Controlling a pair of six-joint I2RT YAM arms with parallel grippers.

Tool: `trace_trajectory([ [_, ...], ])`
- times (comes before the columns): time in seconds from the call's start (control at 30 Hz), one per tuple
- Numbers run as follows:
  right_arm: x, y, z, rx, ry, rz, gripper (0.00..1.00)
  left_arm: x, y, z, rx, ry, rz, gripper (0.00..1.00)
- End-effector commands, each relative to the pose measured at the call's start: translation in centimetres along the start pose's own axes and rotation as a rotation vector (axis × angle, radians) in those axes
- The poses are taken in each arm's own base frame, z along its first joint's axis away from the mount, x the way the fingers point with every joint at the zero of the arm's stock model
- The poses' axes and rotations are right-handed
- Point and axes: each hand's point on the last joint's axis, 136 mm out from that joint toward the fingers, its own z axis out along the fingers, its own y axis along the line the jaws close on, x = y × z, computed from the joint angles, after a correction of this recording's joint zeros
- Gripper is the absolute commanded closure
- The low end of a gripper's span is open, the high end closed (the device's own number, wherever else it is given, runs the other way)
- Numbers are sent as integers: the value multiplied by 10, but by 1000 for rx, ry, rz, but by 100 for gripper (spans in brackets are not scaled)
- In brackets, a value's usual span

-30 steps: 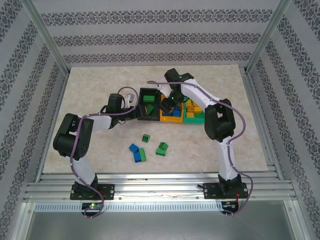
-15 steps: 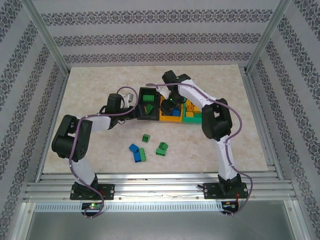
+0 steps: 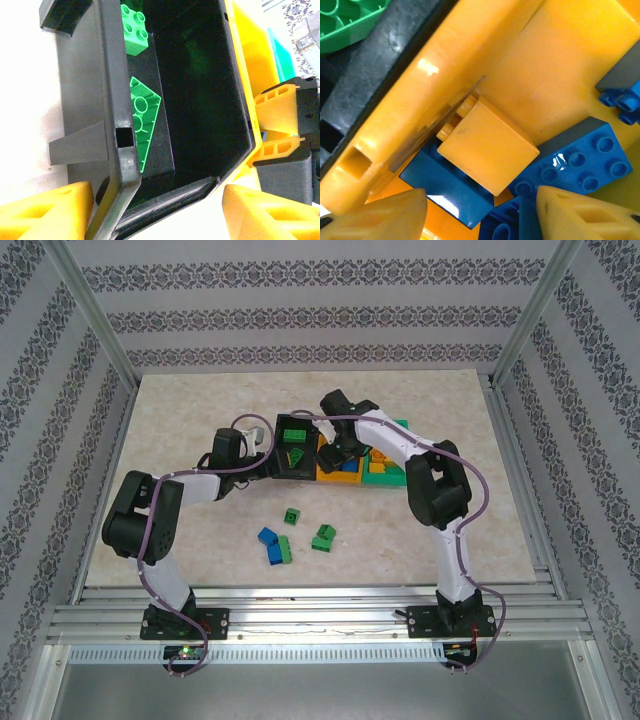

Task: Sort the legos into containers by color
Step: Pick up the lego from the container.

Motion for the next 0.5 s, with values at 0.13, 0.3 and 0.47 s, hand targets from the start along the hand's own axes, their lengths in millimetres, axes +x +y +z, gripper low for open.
trace_trajectory([
  [0.13, -7, 15, 55, -103, -44, 173, 40, 4, -27, -6, 105, 11, 20, 32],
  [0.3, -14, 5, 56, -138, -48, 215, 46, 5, -28, -10, 104, 7, 23, 32],
  [0.47, -4, -2, 64, -68, -4, 261, 50, 6, -27, -9, 111, -2, 16, 32],
])
